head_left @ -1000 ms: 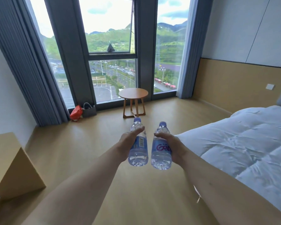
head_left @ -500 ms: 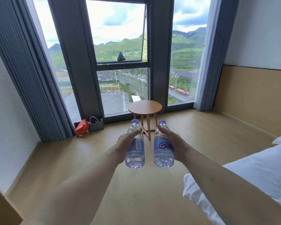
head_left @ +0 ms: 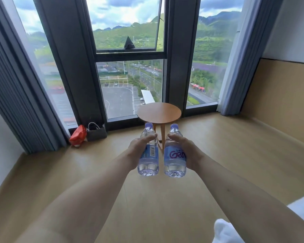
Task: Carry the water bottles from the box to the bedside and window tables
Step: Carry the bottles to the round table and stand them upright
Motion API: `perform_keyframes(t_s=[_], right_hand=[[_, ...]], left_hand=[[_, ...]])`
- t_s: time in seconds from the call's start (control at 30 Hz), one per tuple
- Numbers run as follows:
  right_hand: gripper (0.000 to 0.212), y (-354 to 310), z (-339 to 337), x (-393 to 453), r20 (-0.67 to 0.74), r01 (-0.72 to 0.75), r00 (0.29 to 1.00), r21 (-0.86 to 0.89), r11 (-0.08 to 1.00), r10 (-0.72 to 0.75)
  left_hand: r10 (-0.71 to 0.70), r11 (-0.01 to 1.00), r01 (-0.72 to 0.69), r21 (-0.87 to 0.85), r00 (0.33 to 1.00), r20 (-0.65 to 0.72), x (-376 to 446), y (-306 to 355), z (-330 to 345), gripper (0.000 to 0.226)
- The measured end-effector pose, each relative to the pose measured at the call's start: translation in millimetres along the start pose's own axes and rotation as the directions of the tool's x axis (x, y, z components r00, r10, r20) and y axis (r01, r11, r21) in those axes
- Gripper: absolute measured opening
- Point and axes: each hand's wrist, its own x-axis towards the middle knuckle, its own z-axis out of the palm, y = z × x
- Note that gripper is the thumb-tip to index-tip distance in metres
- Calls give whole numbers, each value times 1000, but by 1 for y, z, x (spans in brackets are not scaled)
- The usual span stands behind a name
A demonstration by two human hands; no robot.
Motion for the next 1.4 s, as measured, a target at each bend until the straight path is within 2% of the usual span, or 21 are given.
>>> perform_keyframes(t_s=[0.13,0.3,0.4,0.5,0.57,0.63,0.7,0.9,1.03,1.1,1.23,1.4], right_hand=[[57,-34,-2,95,-82,2,997,21,1000,-1],[42,-84,-10,196,-145,10,989,64,998,-1],[54,-103,-21,255,-148,-6,989,84,996,18],[47,-122,-33,321,-144,-9,989,90,996,22],[52,-134,-45,371,-133,-13,991,91,996,25],[64,-146,-59,424,-114,-23,993,80,997,32],[66,-161,-74,476,-101,-38,994,87,996,46],[54,-217,-115,620,-30,-131,990,159,979,137],[49,-252,-126,707,-27,-161,986,115,980,165],[50,-263,-126,748,-83,-144,986,53,988,148],[43,-276,-128,834,-196,-44,980,-125,991,19],[42,-287,-134,949,-273,-35,962,-212,977,-25]], left_hand=[[-53,999,51,19,995,80,108,34,-19,59],[-117,993,113,35,978,173,223,89,-27,54],[-143,990,140,27,973,180,286,104,-27,47],[-157,987,153,37,972,173,354,112,-27,42],[-153,988,149,37,974,166,402,116,-25,37],[-155,988,154,18,976,152,452,123,-22,32],[-165,986,167,-7,979,123,503,132,-18,33],[-268,963,268,-5,963,-16,641,175,-13,41],[-268,958,278,71,955,-131,721,201,-20,51],[-254,958,274,89,949,-187,760,210,-28,53],[-278,955,295,44,934,-223,846,217,-49,57],[-253,961,272,39,932,-261,973,218,-82,60]])
